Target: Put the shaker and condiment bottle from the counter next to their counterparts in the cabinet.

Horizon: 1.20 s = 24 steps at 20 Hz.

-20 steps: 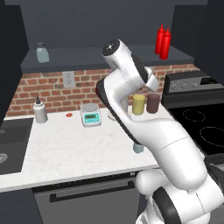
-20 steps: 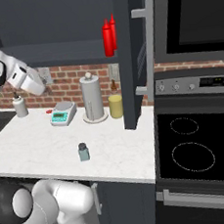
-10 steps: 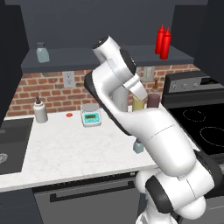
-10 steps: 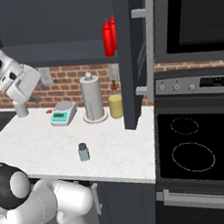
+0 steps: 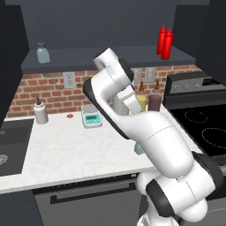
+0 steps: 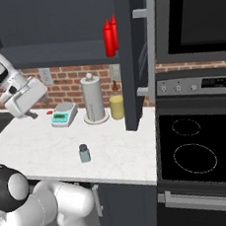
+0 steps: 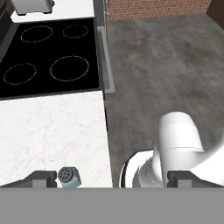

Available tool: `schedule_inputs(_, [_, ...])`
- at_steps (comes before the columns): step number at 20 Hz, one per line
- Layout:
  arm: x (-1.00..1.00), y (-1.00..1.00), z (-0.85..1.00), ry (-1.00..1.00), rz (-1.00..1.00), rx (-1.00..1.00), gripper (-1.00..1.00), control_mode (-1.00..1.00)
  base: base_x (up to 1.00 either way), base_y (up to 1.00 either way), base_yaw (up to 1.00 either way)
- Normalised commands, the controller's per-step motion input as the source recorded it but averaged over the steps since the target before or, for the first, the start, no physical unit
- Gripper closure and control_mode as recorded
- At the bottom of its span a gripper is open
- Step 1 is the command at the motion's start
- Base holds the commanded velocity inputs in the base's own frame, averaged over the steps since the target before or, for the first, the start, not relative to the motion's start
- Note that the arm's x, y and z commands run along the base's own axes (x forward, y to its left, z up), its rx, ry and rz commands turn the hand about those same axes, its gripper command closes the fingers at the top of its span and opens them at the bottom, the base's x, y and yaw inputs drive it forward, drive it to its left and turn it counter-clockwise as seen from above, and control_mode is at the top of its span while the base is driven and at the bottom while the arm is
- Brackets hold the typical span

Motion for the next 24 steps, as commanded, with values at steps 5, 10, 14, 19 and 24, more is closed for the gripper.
schedule_inputs(5, [-0.01, -0.01, -0.36, 0.0, 0.0, 0.0, -1.0, -1.0, 0.0, 0.0, 0.0])
schedule_inputs(10, [-0.05, -0.1, -0.27, 0.01, 0.0, 0.0, -1.0, -1.0, 0.0, 0.0, 0.0])
schedule_inputs(14, [0.0, -0.04, -0.43, 0.02, 0.0, 0.0, -1.0, -1.0, 0.0, 0.0, 0.0])
schedule_inputs(19, [0.0, -0.01, -0.55, 0.01, 0.0, 0.0, -1.0, -1.0, 0.0, 0.0, 0.0])
schedule_inputs(24, [0.0, -0.01, -0.44, 0.03, 0.0, 0.0, -1.0, -1.0, 0.0, 0.0, 0.0])
